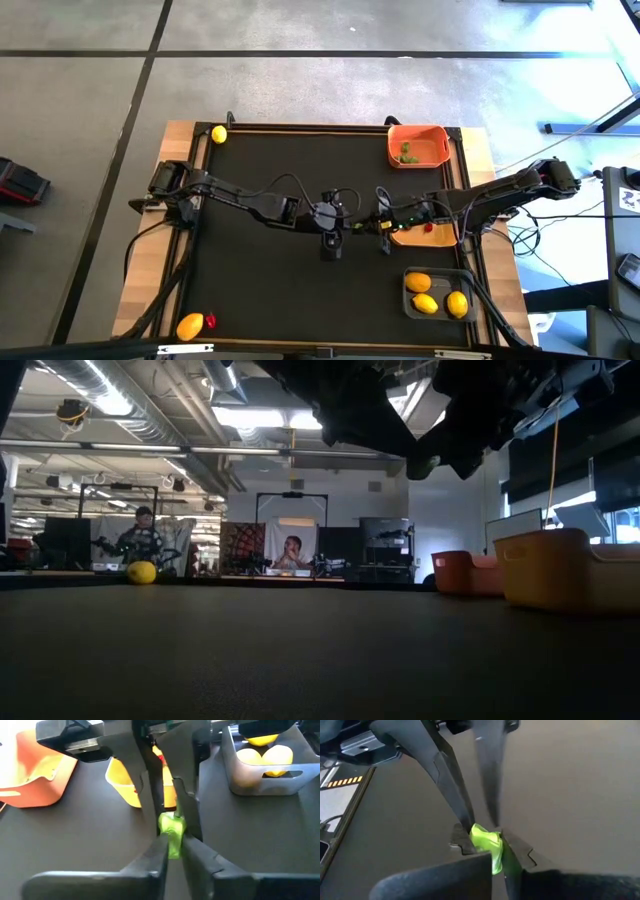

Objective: Sort produce into baskets
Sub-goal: Put the green chili pepper into the orange bin

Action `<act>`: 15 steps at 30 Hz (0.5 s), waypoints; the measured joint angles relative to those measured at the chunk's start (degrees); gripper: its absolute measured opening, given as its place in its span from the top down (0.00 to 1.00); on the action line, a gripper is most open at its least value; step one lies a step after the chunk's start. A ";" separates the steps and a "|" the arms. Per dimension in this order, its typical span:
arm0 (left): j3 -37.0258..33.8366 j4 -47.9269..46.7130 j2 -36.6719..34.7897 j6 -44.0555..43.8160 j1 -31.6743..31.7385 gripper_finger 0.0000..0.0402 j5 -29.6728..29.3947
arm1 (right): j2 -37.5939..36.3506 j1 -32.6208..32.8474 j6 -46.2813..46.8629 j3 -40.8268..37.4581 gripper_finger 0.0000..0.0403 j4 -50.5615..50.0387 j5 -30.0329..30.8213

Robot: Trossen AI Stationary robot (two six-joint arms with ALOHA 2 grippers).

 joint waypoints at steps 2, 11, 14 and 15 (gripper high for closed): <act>0.00 -0.61 -0.18 0.22 0.02 0.80 -0.02 | 0.00 0.00 -0.22 0.00 0.98 -0.52 -0.15; -0.38 -12.60 -6.82 0.21 -0.52 0.60 -0.13 | -4.74 -2.54 0.30 0.00 0.97 -11.87 7.58; -1.74 -12.85 -7.87 -0.01 -0.82 0.59 -0.17 | -7.21 -5.95 0.71 0.01 0.97 -16.22 10.33; -2.04 -12.69 -7.89 -0.05 -0.92 0.59 -0.17 | -7.88 -7.28 0.69 0.02 0.97 -17.88 11.61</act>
